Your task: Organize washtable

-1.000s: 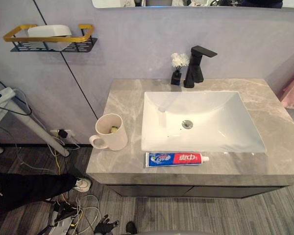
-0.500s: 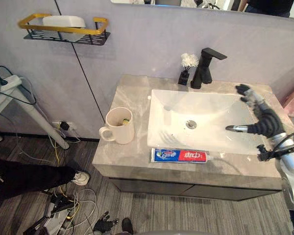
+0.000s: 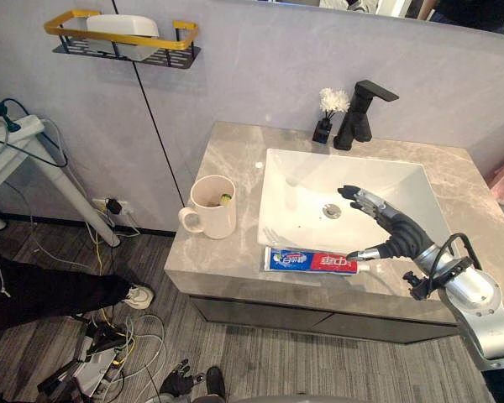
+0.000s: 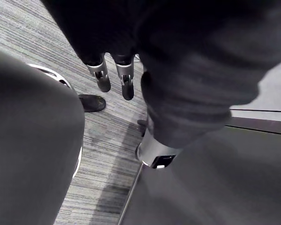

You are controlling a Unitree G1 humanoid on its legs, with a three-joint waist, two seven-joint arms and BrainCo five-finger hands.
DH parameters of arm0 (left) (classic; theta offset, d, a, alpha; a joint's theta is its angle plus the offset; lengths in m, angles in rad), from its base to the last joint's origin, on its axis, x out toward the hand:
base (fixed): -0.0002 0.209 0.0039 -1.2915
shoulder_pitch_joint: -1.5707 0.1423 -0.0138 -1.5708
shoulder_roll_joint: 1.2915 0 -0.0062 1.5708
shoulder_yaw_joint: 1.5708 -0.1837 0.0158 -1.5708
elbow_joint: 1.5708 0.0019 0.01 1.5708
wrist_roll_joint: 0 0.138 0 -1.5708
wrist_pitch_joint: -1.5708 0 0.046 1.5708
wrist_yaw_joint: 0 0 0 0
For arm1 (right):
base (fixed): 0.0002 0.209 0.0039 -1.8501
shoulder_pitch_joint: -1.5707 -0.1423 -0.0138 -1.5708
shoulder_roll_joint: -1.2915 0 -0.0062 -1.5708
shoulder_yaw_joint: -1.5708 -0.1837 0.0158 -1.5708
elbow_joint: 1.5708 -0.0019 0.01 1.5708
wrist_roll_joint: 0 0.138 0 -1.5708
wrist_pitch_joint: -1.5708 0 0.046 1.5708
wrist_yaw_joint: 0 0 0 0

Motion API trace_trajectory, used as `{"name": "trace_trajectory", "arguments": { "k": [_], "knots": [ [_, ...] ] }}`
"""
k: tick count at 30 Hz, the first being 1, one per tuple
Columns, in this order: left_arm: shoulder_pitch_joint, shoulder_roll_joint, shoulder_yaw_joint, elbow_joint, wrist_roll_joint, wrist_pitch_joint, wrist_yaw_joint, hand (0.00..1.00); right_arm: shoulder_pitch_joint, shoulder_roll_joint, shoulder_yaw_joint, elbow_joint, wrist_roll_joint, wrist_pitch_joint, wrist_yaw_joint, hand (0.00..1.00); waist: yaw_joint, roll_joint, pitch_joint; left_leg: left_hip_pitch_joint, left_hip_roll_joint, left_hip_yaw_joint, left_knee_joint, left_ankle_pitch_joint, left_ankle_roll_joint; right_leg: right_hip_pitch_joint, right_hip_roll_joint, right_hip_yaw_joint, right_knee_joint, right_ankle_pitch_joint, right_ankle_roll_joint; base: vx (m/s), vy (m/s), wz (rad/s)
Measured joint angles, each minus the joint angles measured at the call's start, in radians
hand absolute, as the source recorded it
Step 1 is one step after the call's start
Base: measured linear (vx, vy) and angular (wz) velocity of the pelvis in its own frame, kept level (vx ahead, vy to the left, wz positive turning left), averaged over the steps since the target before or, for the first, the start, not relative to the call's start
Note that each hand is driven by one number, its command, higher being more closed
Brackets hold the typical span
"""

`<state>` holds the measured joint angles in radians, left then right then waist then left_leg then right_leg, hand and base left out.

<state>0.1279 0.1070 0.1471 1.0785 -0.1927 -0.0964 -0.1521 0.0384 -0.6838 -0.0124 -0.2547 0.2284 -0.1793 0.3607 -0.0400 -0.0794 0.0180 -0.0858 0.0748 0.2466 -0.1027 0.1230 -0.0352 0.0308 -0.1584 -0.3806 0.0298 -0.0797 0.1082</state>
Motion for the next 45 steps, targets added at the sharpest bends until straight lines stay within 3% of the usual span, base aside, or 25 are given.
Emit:
{"name": "trace_trajectory", "arguments": {
  "k": [19,24,45],
  "knots": [
    [-0.012,0.017,-0.034,-0.001,-0.033,0.001,0.0,0.0,0.039,-0.003,0.023,0.043,-0.054,0.0,0.012,0.0,0.005,-0.012,0.022,-0.02,-0.01,0.0,0.004,0.0,0.0,-0.017,-0.001,-0.005,-0.003,0.004,0.007,0.01,0.003,0.01],
    [-0.022,0.019,-0.036,-0.001,-0.033,0.0,0.0,0.0,0.04,-0.05,0.023,0.043,-0.083,0.0,0.013,0.0,0.006,-0.013,0.044,-0.021,-0.01,0.0,0.005,0.0,0.0,-0.016,0.0,-0.005,-0.007,0.004,0.007,0.02,0.001,0.0],
    [-0.038,0.027,-0.055,-0.011,-0.055,0.0,0.0,0.0,0.081,-0.09,0.029,0.043,-0.082,0.0,0.037,0.0,0.018,-0.018,0.082,-0.042,-0.014,-0.027,0.005,0.0,0.0,-0.023,0.0,-0.025,-0.009,0.004,0.007,0.01,0.002,0.03]
  ]
}}
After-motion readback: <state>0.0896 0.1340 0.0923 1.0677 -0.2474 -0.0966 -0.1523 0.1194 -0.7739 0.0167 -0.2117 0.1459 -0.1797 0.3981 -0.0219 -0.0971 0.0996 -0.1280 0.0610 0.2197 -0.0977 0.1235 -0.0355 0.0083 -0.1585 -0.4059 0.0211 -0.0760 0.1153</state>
